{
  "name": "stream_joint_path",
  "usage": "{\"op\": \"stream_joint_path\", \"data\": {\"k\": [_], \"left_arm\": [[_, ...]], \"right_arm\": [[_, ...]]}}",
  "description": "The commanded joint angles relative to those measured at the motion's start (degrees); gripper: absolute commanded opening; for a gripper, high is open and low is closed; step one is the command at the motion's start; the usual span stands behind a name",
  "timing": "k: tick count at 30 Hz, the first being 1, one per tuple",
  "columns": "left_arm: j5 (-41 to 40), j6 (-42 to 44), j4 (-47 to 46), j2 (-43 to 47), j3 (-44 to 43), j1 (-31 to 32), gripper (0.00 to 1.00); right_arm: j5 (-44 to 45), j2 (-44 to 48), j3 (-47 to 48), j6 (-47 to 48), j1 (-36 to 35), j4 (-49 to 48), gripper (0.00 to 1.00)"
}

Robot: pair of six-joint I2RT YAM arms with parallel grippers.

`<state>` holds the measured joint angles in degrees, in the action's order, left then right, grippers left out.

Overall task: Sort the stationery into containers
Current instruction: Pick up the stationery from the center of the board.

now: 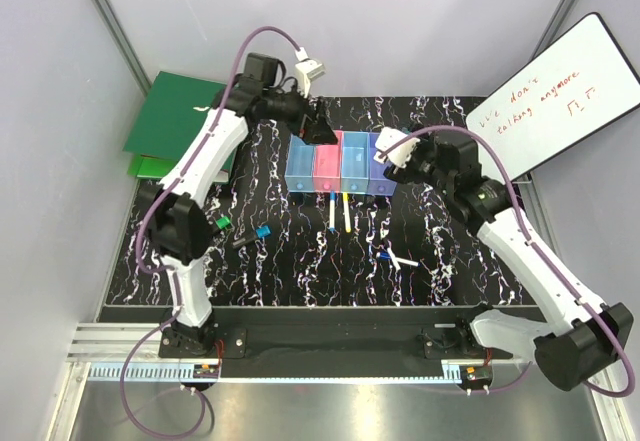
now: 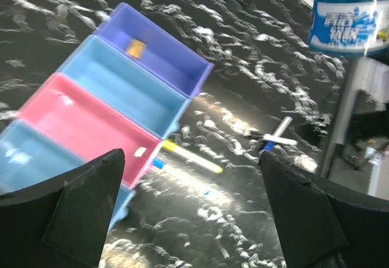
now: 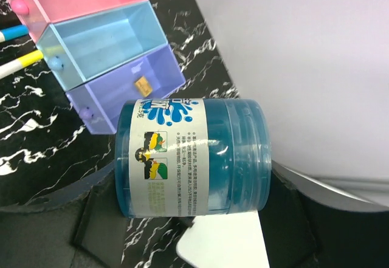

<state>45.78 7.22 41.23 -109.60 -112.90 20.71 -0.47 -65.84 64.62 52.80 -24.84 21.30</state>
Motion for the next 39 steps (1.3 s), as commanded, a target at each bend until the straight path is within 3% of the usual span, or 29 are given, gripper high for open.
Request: {"op": "stream_joint_path", "data": {"k": [1,6,13,17,39], "left_arm": [[8.09,-5.63,-0.19,-4.73,-6.27,2.31,0.99],[10.29,-10.72,-2.38,-7.55,-10.23,3.81,0.99],[11.96,-23.38,-21.68,-6.68,-4.96,4.51,0.99],[13.28,-29.62,-28.3,-7.03,-3.82,4.69,0.99],[23.83,-45.63,-50.97,-6.24,1.89,8.99,0.98]], "right_arm": [[4.95,2.56,0.07,6.0,-3.46,-9.61,0.0],[7.84,2.91,-0.28,8.81,-7.94,-12.42,0.0],[10.49,1.95,0.59,8.64,-11.46,-12.86,0.0],[11.37,0.63,1.3,8.46,-11.9,-12.86,0.0],[12.78,0.36,-0.55,7.76,-12.6,-15.41,0.0]]}}
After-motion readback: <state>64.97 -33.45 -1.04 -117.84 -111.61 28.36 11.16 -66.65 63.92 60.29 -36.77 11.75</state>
